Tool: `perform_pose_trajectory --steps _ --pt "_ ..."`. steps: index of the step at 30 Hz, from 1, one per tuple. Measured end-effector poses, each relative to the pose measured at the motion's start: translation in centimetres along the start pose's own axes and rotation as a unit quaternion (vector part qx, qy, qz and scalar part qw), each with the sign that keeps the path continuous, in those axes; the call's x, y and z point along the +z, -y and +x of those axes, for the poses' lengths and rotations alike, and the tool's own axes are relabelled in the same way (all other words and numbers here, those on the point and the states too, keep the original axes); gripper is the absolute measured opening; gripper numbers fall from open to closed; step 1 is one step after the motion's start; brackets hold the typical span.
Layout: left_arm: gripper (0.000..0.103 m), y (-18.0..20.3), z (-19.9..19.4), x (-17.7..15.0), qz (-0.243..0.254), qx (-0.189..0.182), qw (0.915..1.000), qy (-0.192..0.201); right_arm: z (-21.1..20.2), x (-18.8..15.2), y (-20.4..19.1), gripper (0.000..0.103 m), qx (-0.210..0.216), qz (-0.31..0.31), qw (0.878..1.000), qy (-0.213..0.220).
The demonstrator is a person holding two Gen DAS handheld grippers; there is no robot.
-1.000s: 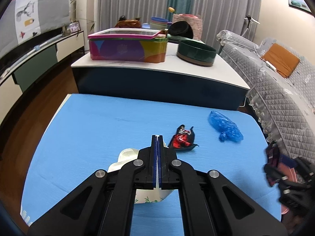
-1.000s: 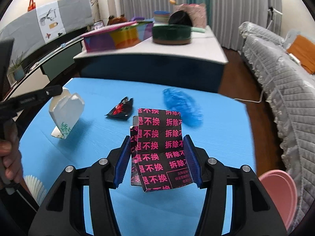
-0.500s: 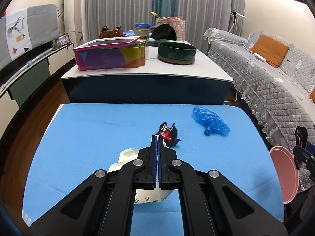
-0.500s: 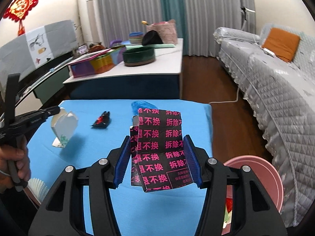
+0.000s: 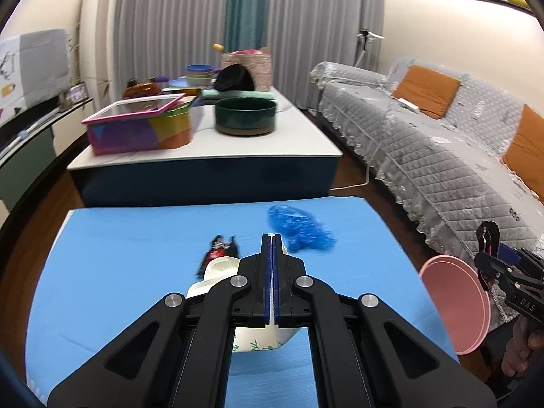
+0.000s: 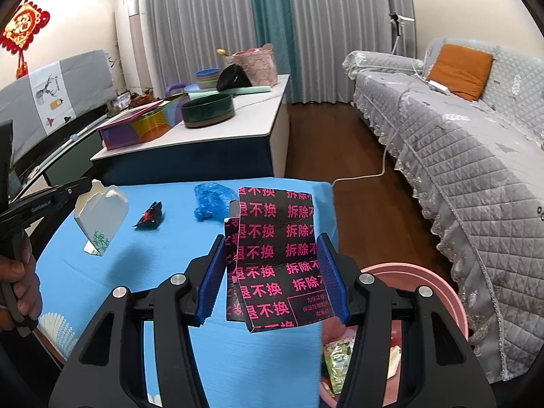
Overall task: Collect trash
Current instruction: 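Carry the white bag and pink-black packet with both tools over the pink bucket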
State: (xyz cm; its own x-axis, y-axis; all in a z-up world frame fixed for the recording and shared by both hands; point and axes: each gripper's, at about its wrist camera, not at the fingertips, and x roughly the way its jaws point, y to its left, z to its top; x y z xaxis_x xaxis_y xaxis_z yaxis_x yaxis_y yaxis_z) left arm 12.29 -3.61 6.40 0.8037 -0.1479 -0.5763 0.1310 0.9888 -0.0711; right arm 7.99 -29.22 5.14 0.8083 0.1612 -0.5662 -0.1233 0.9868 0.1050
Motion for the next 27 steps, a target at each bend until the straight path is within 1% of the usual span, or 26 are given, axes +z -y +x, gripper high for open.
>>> perform_pose_trajectory --steps 16,27 --pt "0.000 6.2 1.4 0.1 0.037 -0.049 0.9981 -0.003 -1.6 -1.0 6.0 0.054 -0.050 0.041 0.998 0.000" --pt "0.000 10.2 1.6 0.0 0.061 -0.079 0.9950 -0.003 -2.7 -1.8 8.9 0.054 -0.079 0.060 0.995 -0.002"
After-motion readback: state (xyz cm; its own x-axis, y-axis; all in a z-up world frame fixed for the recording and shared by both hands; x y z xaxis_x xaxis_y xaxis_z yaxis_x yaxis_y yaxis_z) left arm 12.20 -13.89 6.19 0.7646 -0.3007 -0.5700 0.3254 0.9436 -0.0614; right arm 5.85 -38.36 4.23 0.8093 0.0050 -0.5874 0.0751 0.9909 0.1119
